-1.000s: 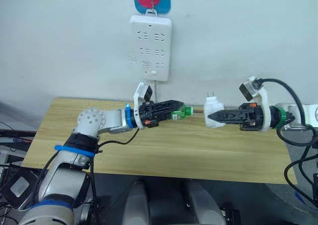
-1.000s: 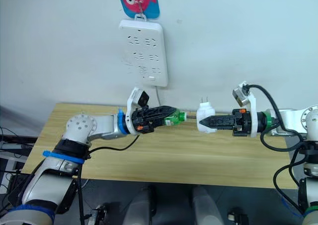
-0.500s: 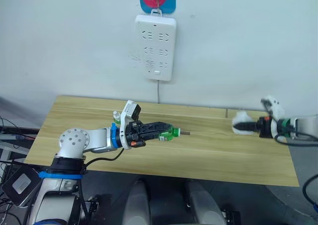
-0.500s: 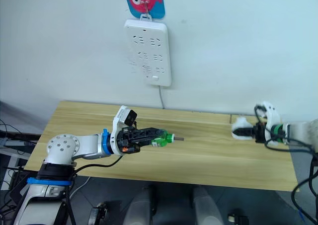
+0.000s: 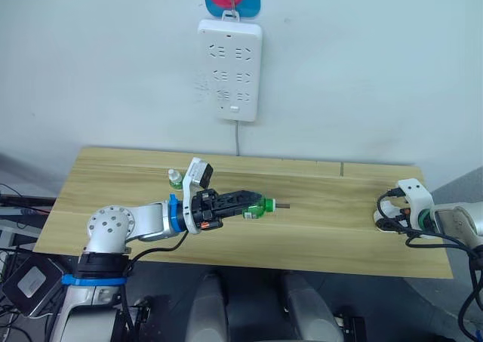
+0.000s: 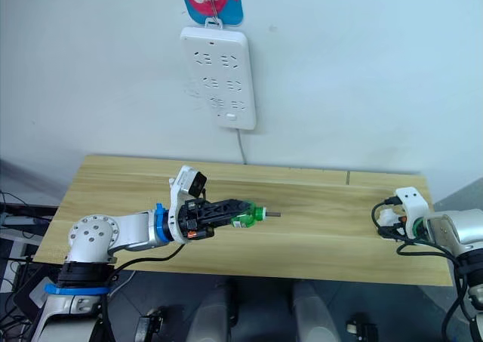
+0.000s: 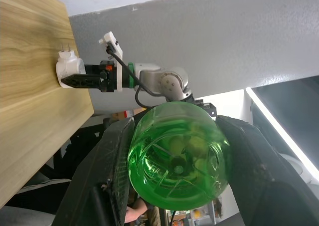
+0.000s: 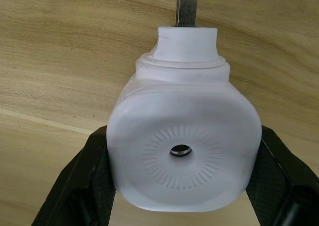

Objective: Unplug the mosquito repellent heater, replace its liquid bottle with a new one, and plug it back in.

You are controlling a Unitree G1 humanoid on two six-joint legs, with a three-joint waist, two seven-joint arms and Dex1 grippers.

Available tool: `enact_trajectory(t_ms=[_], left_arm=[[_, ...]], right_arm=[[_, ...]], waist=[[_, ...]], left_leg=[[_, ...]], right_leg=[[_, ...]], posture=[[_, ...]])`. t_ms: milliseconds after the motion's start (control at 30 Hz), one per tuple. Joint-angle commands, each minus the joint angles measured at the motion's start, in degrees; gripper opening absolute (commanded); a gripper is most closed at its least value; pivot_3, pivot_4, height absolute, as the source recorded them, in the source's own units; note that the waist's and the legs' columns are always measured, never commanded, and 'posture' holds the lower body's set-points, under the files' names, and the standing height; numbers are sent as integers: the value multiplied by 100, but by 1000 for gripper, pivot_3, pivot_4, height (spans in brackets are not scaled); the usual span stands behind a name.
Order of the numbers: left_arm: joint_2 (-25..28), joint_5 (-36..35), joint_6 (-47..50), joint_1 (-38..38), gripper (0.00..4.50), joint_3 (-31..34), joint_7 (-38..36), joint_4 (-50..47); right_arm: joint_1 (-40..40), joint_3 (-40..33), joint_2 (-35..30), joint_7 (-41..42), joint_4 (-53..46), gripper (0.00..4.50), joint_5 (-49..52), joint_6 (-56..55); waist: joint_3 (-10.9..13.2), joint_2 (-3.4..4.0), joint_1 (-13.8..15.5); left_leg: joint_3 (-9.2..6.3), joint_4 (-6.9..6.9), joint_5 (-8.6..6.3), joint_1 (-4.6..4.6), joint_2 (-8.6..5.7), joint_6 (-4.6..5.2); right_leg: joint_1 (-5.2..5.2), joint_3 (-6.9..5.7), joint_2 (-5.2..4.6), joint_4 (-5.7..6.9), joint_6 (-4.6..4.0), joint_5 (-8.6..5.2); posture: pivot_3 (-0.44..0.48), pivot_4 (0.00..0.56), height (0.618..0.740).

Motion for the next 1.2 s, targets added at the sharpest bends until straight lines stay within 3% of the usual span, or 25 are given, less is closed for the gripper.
enact_trajectory(t_ms=[33, 167, 333, 433, 467, 567, 667, 733, 800, 967, 1200], left_arm=[[-33, -63, 29, 78, 2262, 79, 0, -270], [-51, -48, 20, 58, 2262, 75, 23, -270], [-15, 79, -75, 37, 2262, 155, -50, -320], [-99, 670, -625, 8, 2262, 194, -235, -668], [-225, 1106, -1081, -32, 2262, 164, -268, -850], [-615, 2437, -2456, -205, 2262, -58, -449, -1189], [-1039, 3267, -3280, -368, 2262, -247, -453, -1222], [-1171, 4176, -4104, -376, 2262, -635, -674, -1281], [-1325, 4835, -4745, -360, 2262, -906, -773, -1267], [-1573, 5458, -5312, -382, 2262, -1147, -954, -1190], [-1730, 5437, -5226, -373, 2262, -1143, -1035, -1375]], right_arm=[[-39, -189, 44, 153, 31, 3337, -226, 111], [-39, -352, 136, 223, -21, 4484, -325, 242], [204, -664, -319, 501, -707, 4484, -304, 374], [274, -1420, -608, 588, -1547, 4484, 106, 964], [197, -1856, -469, 543, -1869, 4484, 389, 1419], [-199, -3442, 806, 262, -2761, 4484, 1536, 2779], [-250, -4769, 2440, -1102, -3090, 4484, 3646, 3028], [525, -4134, 2629, -3188, -3407, 4484, 6612, 1415], [842, -3396, 2901, -4879, -3849, 4484, 8037, 58], [633, -2325, 3703, -6553, -4639, 4484, 8313, -1558], [442, -1558, 4031, -7292, -4820, 4484, 8313, -2459]], waist=[[0, 0, 2], [0, 0, 1], [1, 1, 14], [1, 2, 14], [1, 2, 7], [-2, -8, -29], [-10, -25, -29], [-9, -22, 21], [-8, -21, 10], [-9, -23, -134], [-9, -23, -174]], left_leg=[[0, 0, 0, 0, 0, 0], [-1, -1, 0, 0, 0, -1], [0, -2, 0, -1, -3, -1], [2, -4, 0, -1, -3, -2], [2, -5, 0, -2, -2, -3], [3, -3, 4, 3, 4, -9], [-15, -12, 18, 2, 14, -34], [-11, -14, 17, -2, 10, -34], [-9, -22, 15, -12, -5, -33], [-1, -20, 11, -52, -50, -28], [-22, -19, 13, -61, -50, -27]], right_leg=[[0, 0, 0, 0, 0, 0], [-1, 0, 0, 0, 0, 0], [-2, 1, -1, -2, 2, -1], [-2, 2, -2, -4, 3, -2], [-3, 2, -2, -4, 3, -2], [3, 1, 1, -7, 2, -1], [8, -11, 12, -9, -1, 5], [6, -5, 10, -13, -2, 6], [7, 0, -2, -40, -6, 9], [-2, 22, -43, -91, 62, 30], [-3, -4, -46, -84, 64, 31]], posture=[[-15, 341, 740], [-16, 338, 740], [-32, 323, 740], [-50, 319, 740], [-59, 317, 740], [-82, 310, 740], [-86, 305, 740], [-86, 305, 740], [-94, 302, 740], [-91, 303, 740], [-86, 309, 740]])
